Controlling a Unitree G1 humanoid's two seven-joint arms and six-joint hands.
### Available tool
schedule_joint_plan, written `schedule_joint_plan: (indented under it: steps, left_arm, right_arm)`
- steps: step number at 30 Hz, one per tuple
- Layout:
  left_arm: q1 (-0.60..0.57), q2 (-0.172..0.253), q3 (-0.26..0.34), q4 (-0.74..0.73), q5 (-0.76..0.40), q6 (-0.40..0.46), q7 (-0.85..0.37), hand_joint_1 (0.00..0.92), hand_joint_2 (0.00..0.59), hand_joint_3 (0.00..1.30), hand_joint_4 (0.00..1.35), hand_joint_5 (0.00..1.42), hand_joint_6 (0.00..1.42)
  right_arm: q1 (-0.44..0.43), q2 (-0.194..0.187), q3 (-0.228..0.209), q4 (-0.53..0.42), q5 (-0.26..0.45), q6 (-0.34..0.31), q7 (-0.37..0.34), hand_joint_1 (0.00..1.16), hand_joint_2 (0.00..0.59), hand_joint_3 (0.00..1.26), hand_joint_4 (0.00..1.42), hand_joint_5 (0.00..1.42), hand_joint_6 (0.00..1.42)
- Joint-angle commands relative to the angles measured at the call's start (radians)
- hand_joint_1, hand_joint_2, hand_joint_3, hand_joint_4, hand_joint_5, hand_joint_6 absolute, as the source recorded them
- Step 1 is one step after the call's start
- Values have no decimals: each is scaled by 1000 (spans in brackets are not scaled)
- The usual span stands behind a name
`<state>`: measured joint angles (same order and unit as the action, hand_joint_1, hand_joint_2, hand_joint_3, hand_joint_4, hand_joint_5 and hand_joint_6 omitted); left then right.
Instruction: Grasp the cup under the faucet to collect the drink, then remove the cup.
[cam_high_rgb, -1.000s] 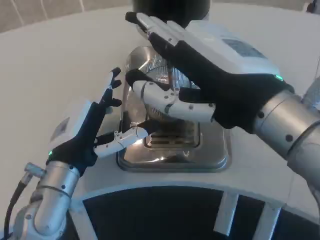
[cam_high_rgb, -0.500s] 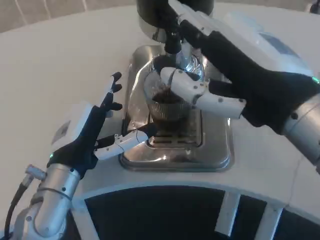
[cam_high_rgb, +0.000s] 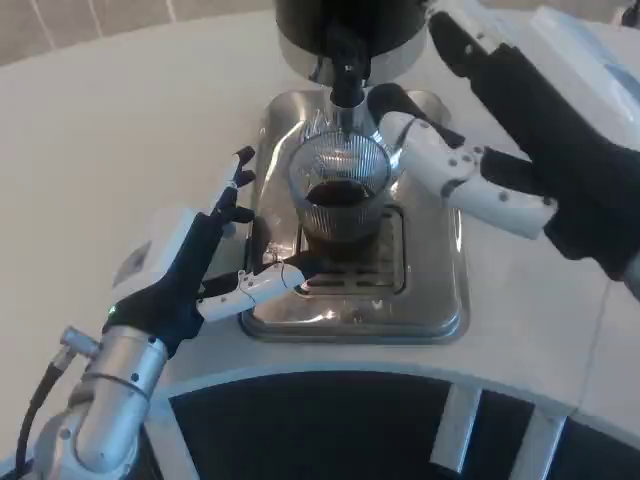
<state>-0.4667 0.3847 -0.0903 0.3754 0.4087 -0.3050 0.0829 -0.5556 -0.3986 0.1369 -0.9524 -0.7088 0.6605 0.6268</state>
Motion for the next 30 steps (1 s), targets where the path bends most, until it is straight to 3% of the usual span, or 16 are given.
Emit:
schedule_joint_plan:
  steps: [1,8,16,21,30]
  left_arm:
    - [2,12,-3,9,15,-8,11,194,38,14,35,267,296]
    - [-7,12,-6,5,14,-6,8,193,38,11,35,267,297]
    - [-15,13,-9,8,11,-12,3,192,38,10,35,267,306]
    - [-21,12,-14,15,16,-15,9,197,37,10,35,267,308]
    - [-49,-9,-16,65,18,-46,35,252,41,10,35,256,272]
  right_arm:
    - [33,-8,-39,-67,8,-9,4,156,504,0,0,0,0]
    - [127,7,-166,-95,-5,-75,72,160,505,0,0,0,0]
    - [347,68,-273,-95,-25,-194,119,164,505,0,0,0,0]
    - [426,120,-300,-95,-37,-262,125,165,505,0,0,0,0]
    - [583,230,-306,-95,-81,-378,140,166,505,0,0,0,0]
